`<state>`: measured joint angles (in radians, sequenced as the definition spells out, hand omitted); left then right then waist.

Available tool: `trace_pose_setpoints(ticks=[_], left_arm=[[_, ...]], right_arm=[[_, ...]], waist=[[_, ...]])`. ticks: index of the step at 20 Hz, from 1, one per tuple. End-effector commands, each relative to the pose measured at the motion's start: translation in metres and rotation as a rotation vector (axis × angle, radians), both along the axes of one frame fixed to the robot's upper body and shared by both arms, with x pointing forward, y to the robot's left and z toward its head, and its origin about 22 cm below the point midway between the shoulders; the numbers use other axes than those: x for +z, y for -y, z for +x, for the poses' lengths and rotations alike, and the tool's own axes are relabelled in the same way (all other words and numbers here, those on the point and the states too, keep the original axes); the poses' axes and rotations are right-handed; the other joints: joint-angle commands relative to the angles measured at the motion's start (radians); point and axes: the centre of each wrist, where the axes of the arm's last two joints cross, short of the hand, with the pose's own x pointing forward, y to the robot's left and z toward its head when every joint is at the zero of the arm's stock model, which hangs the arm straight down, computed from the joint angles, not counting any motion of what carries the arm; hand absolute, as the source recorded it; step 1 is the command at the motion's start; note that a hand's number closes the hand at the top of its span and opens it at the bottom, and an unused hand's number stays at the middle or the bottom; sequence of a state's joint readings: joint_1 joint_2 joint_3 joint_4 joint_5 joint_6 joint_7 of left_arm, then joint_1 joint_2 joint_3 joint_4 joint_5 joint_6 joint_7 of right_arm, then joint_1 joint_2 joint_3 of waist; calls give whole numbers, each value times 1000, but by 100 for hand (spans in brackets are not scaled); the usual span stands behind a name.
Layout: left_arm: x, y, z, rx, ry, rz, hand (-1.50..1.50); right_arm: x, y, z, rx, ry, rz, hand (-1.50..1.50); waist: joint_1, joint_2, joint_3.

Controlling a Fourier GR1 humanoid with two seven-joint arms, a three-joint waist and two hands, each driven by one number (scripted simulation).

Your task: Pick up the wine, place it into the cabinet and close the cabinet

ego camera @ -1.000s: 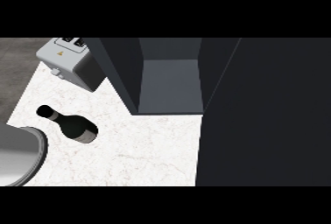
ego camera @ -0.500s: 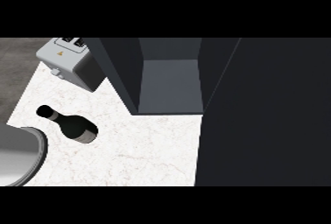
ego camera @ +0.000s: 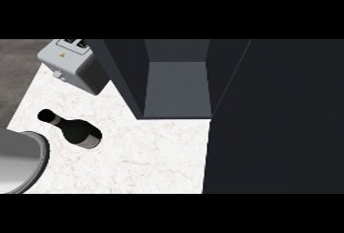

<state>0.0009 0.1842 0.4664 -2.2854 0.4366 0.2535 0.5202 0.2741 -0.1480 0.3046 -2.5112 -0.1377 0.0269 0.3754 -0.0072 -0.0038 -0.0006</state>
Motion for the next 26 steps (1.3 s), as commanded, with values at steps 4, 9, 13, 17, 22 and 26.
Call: trace_pose_setpoints(ticks=[4, 9, 13, 17, 22, 26], left_arm=[[-42, -13, 0, 10, -39, 13, -150], [-69, -19, 34, -24, -85, 4, -150], [-111, -25, 34, 5, -123, 1, -150], [-138, -40, 54, 106, -128, 35, -150], [-160, -42, 63, 169, -180, 71, -150], [-193, -37, 57, 129, -204, 58, -150]], right_arm=[[32, 9, -37, 36, 42, 86, -150], [20, 6, -25, 38, 46, 85, -150], [15, 9, -18, 42, 48, 69, -150], [12, 14, -28, 58, 56, 76, -150], [8, 18, -16, 40, 57, 65, -150], [3, 24, -13, 31, 79, 73, -150]], waist=[[1, 1, 0], [-2, 3, 0], [-1, 4, 0], [-19, 4, 1], [-8, 5, 1], [-6, 5, 1]])
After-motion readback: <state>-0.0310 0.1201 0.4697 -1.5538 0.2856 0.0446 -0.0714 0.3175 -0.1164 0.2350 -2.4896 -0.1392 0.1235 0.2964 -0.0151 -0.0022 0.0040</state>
